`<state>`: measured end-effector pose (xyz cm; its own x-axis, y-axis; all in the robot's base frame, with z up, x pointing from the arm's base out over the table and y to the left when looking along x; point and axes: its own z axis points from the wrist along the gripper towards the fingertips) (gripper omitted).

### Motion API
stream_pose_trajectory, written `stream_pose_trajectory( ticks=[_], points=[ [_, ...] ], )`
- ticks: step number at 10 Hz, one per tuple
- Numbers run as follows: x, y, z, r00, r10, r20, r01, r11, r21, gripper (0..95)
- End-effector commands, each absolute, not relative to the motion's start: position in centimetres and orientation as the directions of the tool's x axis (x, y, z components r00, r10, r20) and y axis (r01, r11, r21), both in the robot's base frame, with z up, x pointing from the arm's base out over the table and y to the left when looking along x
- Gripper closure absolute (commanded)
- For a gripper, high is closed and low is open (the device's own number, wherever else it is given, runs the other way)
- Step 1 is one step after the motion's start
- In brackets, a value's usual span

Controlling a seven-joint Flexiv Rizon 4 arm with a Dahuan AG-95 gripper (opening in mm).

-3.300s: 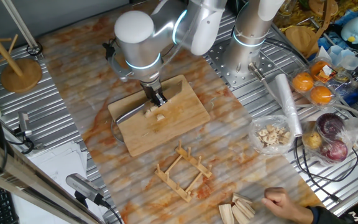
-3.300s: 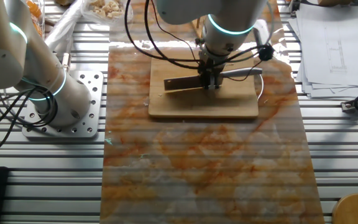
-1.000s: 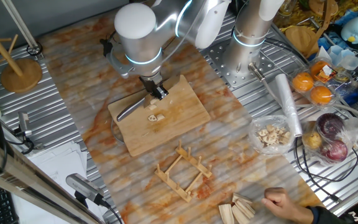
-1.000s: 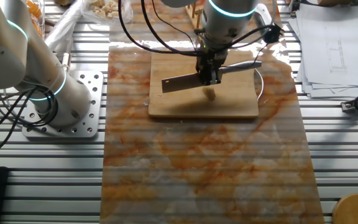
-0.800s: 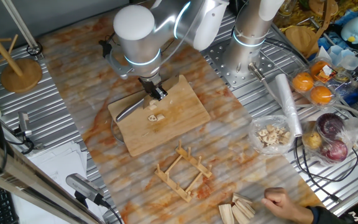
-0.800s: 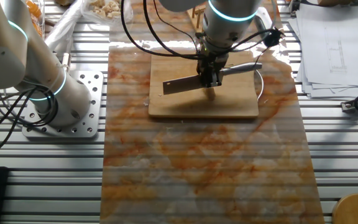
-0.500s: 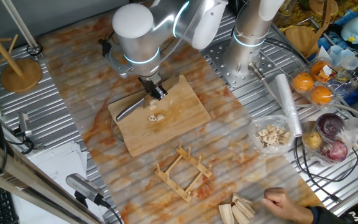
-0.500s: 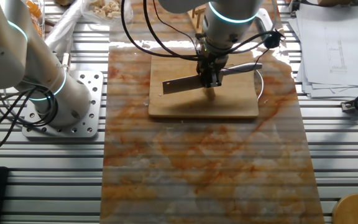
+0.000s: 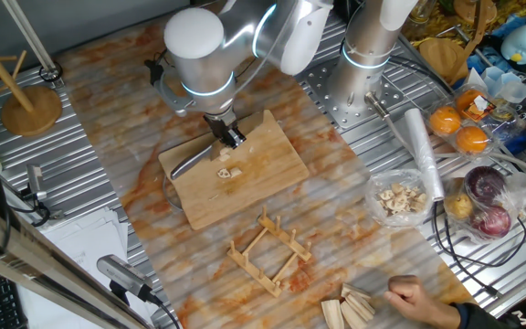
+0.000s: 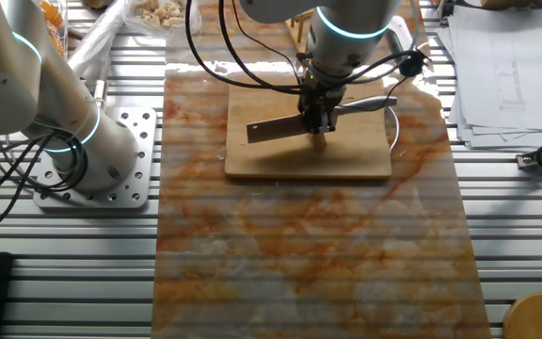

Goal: Slice the lotus root

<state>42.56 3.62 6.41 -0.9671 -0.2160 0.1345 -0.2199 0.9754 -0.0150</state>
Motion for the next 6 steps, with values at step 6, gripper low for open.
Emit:
stream_pose_trajectory(
  ticks=[6],
  points=[
    [43.0,3.3,2.3,-0.97,-0.2,0.141,-0.198,0.98,0.024,95.0]
  ],
)
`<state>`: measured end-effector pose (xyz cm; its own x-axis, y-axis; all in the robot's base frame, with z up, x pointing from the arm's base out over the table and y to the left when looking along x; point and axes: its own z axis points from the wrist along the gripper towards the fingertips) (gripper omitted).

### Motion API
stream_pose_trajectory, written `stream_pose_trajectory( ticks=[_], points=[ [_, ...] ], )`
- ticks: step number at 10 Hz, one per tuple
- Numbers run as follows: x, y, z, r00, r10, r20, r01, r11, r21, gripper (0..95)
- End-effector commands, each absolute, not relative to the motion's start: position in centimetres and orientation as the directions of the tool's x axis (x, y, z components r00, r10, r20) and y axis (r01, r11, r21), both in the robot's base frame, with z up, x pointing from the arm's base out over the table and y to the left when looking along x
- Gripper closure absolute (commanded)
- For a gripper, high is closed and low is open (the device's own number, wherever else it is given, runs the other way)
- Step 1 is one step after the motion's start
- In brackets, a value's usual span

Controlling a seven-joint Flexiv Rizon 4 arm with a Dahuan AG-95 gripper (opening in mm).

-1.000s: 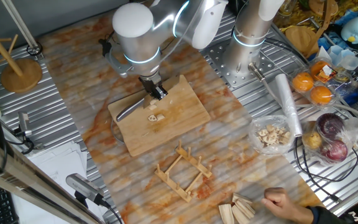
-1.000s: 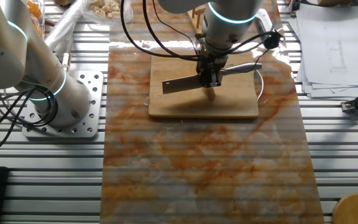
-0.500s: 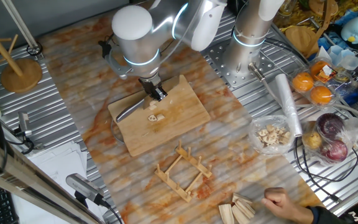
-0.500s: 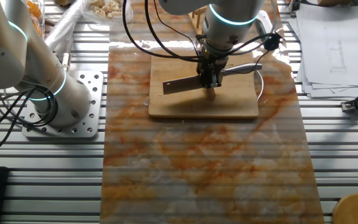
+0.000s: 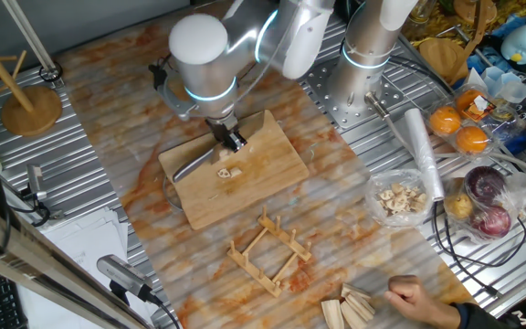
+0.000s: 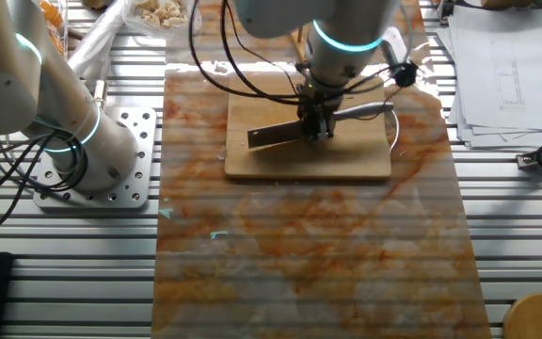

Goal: Slice the lotus root

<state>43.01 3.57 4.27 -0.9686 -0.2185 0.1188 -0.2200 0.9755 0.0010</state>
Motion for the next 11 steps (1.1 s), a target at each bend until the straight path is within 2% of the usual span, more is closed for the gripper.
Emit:
stream_pose_trajectory(
  ticks=[1,5,11],
  points=[
    [42.9,3.5,2.6,-0.973,-0.198,0.116,-0.194,0.98,0.045,95.0],
    [41.8,4.1,6.9,-0.965,-0.228,0.13,-0.228,0.973,0.017,95.0],
    [42.2,3.0,6.9,-0.965,-0.23,0.124,-0.233,0.972,-0.013,95.0]
  ],
)
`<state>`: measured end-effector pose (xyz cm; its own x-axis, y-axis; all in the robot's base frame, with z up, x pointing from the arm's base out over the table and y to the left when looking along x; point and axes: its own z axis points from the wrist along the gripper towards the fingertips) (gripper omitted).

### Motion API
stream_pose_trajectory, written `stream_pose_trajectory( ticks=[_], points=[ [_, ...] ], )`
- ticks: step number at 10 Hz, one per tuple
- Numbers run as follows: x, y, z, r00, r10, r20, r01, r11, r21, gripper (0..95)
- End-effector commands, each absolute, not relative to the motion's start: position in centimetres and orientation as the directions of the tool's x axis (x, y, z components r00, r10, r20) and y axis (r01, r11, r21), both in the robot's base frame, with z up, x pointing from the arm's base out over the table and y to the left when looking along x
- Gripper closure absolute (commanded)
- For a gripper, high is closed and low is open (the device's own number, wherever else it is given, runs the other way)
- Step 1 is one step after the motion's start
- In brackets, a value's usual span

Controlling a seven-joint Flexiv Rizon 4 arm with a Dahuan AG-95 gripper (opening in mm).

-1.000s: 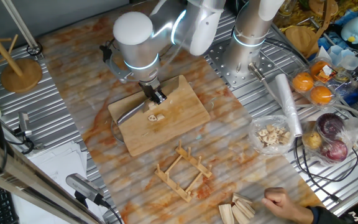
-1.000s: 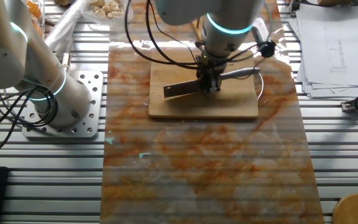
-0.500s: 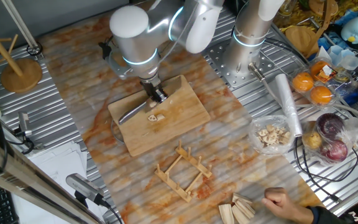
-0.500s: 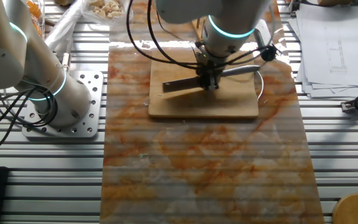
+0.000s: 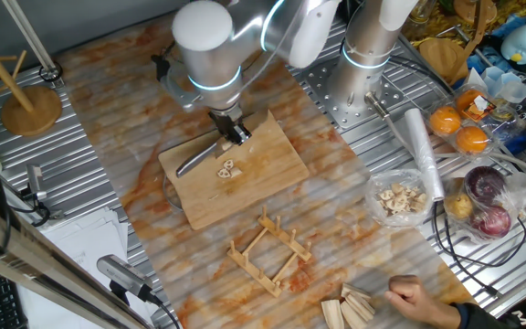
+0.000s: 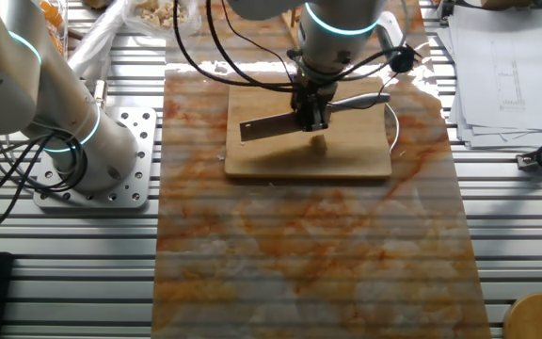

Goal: Slice the lotus root

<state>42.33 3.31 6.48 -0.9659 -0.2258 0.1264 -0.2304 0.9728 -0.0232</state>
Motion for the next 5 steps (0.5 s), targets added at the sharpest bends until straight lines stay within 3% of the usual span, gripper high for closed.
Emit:
stream_pose_trajectory(
  ticks=[1,5],
  points=[
    [42.5,2.81,7.18,-0.965,-0.229,0.126,-0.233,0.972,-0.011,95.0],
    [43.19,2.01,6.88,-0.965,-0.231,0.124,-0.234,0.972,-0.01,95.0]
  ],
)
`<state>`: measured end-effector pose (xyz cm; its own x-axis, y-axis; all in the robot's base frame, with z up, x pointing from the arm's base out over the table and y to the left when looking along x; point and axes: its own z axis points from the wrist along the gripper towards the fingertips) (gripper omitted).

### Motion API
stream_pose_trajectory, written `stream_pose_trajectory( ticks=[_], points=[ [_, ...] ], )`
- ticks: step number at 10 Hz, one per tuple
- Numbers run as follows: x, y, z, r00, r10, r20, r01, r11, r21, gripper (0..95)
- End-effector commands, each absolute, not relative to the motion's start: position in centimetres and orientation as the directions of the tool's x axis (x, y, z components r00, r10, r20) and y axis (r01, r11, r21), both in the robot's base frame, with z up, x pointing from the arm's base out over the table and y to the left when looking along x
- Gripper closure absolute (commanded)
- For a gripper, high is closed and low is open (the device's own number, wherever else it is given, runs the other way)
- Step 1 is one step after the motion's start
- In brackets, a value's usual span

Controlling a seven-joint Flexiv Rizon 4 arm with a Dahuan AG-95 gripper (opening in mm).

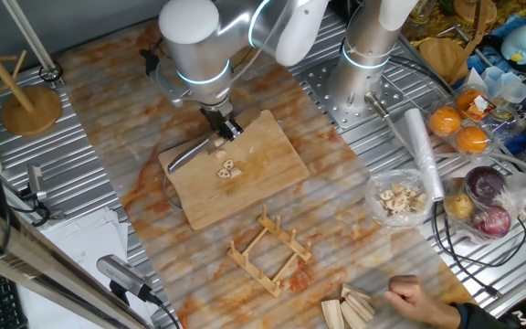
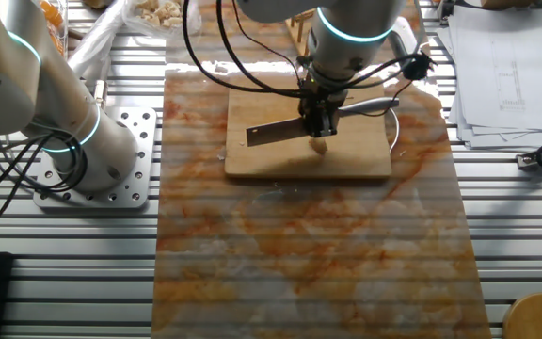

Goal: Slice the lotus root

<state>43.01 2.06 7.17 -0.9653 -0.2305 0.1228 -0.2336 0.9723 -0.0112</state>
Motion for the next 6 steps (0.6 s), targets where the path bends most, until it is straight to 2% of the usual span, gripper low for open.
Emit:
stream_pose_trajectory(
  ticks=[1,4,6],
  points=[
    [43.3,1.9,6.7,-0.965,-0.231,0.123,-0.234,0.972,-0.01,95.0],
    [43.3,1.9,6.4,-0.966,-0.229,0.122,-0.231,0.973,-0.004,95.0],
    [43.7,1.7,4.8,-0.968,-0.228,0.105,-0.23,0.973,-0.007,95.0]
  ],
)
